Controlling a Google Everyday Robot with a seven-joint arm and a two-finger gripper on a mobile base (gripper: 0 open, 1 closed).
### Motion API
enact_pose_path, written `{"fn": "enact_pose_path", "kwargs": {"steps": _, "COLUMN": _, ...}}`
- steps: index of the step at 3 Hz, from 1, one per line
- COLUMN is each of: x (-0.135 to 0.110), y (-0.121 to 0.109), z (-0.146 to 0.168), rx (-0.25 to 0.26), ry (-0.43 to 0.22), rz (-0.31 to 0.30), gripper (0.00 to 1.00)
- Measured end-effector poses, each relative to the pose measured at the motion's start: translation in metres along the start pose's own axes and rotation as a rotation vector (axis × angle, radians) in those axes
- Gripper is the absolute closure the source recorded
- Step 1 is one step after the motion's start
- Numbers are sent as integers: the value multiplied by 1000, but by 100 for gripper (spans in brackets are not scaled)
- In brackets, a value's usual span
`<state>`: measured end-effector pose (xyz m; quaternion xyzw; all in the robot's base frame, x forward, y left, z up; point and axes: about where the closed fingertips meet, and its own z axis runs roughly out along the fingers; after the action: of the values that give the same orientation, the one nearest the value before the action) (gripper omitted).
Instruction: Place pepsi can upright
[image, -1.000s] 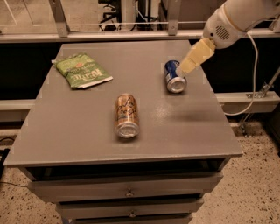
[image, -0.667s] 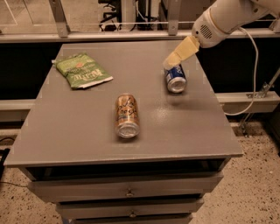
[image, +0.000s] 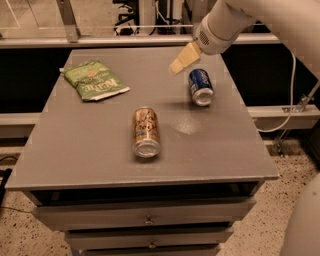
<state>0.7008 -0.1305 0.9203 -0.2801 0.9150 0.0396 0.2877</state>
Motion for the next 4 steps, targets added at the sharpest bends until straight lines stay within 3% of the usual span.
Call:
{"fn": "enact_pose_path", "kwargs": {"steps": 1, "x": 16, "y": -8, "z": 29, "rx": 98, "ry": 116, "rz": 76, "gripper": 0}}
{"fn": "enact_pose_path", "kwargs": {"steps": 2, "x": 28, "y": -13, "z": 47, "rx": 128, "ry": 181, "rz": 120, "gripper": 0}}
{"fn": "enact_pose_path", "kwargs": {"steps": 4, "x": 28, "y": -14, "z": 60, "rx": 153, "ry": 227, "rz": 162, "gripper": 39}}
